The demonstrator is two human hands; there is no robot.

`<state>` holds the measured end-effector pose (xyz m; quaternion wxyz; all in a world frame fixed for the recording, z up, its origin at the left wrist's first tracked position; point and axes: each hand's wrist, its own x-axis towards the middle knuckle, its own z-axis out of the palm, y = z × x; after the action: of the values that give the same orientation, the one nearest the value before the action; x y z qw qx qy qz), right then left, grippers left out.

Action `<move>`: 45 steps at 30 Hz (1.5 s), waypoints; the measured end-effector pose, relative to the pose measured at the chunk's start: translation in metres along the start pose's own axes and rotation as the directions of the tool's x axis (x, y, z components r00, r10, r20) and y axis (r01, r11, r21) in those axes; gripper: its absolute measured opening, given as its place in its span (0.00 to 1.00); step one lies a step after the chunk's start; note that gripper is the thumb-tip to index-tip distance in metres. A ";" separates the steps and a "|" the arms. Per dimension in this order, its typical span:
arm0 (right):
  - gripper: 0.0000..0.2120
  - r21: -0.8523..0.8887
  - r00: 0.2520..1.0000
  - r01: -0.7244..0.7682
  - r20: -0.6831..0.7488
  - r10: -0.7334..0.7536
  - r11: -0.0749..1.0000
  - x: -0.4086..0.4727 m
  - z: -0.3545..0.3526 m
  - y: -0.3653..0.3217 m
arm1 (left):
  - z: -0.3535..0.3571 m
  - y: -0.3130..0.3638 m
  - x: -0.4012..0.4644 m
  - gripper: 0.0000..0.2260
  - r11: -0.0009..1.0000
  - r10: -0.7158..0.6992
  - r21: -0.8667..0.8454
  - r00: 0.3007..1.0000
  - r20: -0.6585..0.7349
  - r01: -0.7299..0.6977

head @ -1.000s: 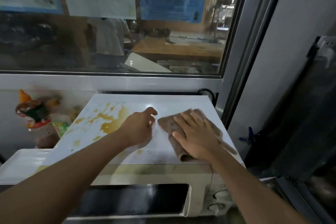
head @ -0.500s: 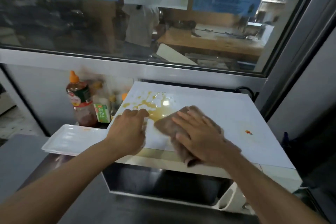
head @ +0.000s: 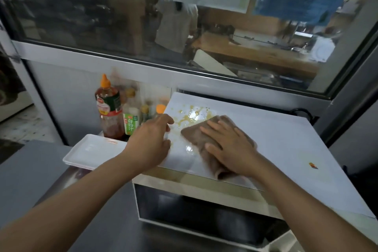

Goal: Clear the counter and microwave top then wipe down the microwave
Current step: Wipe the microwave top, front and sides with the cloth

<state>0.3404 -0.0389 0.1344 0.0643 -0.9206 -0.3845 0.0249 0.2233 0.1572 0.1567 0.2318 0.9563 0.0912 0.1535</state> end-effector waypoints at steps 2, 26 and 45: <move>0.24 -0.010 0.993 -0.103 -0.057 0.103 0.995 0.029 -0.002 0.009 | -0.001 -0.008 0.004 0.18 1.000 -0.024 0.006 1.000 -0.005 0.024; 0.26 -0.055 0.965 0.252 -0.060 -0.256 0.966 0.090 0.021 -0.056 | -0.017 -0.045 -0.005 0.23 0.980 0.037 -0.199 0.999 0.029 -0.030; 0.22 -0.015 0.953 0.301 -0.040 -0.301 0.954 0.051 0.017 -0.112 | -0.021 -0.065 -0.022 0.17 0.969 0.097 -0.220 0.991 -0.088 -0.114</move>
<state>0.2961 0.0770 0.1326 0.0714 -0.8519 -0.5188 -0.0060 0.1888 0.2174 0.1383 0.3263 0.9207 0.0310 0.2117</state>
